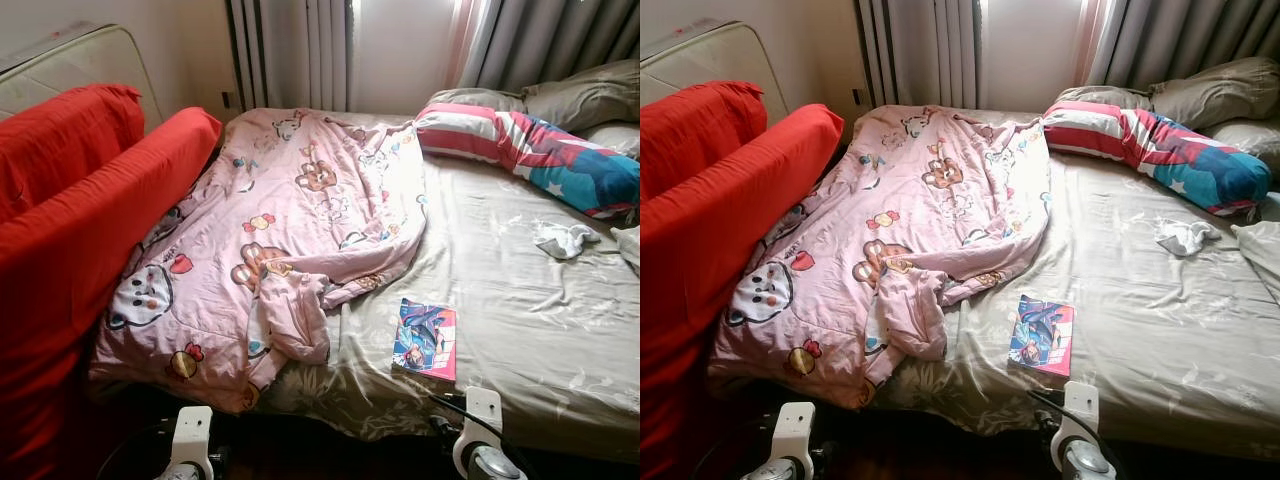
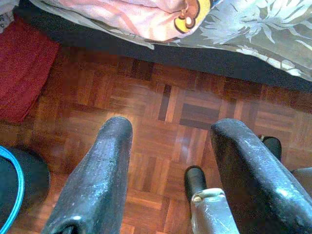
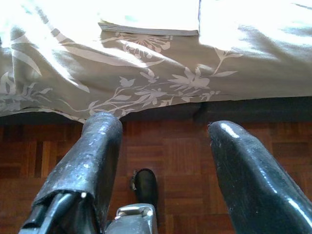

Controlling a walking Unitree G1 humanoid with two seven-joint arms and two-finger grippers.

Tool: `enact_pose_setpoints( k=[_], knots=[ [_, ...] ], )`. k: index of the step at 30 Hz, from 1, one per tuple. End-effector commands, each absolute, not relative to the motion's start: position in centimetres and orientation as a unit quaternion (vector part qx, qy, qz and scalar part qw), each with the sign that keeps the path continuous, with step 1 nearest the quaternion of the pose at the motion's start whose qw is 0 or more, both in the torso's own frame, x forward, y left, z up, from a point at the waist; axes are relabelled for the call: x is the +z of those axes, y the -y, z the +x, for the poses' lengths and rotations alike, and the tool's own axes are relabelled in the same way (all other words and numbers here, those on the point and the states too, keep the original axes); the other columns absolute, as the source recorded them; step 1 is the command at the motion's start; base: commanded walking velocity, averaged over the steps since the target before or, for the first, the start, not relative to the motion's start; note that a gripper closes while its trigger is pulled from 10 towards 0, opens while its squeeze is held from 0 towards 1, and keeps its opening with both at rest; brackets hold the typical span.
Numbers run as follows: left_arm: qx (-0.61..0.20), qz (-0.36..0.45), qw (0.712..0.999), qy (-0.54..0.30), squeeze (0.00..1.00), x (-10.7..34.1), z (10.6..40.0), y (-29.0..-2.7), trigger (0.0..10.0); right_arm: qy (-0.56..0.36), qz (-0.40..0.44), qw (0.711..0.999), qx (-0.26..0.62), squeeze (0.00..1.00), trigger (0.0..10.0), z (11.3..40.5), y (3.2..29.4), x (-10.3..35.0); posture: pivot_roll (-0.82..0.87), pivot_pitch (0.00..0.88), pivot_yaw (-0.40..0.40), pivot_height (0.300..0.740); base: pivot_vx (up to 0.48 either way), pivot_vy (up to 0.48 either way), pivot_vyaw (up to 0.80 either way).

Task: Clean up the room

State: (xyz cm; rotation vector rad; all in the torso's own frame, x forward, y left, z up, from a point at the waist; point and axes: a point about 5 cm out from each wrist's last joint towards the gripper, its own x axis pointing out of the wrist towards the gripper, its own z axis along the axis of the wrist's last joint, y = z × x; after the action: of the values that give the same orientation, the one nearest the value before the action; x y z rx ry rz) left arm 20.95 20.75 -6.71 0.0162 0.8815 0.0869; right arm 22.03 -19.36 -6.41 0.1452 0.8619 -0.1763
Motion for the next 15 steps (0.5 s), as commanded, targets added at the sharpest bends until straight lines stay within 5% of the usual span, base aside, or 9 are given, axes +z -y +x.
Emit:
enact_pose_setpoints(
  k=[1,7,15],
  knots=[
    [0.039,0.015,0.903,-0.428,0.0,-6.76,20.82,-20.93,10.0,-0.416,0.07,0.902,-0.088,0.0,10.0,21.92,19.38,-6.47,-0.06,0.0,0.031,0.733,0.0,0.0,0.0],
    [0.039,0.016,0.903,-0.428,0.0,-6.74,20.84,-20.92,10.0,-0.414,0.07,0.903,-0.088,0.0,10.0,21.96,19.4,-6.44,-0.06,0.0,0.03,0.733,0.0,0.0,0.0],
    [0.04,0.015,0.903,-0.428,0.0,-6.71,20.91,-20.89,10.0,-0.413,0.07,0.904,-0.089,0.0,10.0,22.03,19.45,-6.38,-0.06,0.0,0.026,0.733,0.315,0.0,0.0]
  ],
)
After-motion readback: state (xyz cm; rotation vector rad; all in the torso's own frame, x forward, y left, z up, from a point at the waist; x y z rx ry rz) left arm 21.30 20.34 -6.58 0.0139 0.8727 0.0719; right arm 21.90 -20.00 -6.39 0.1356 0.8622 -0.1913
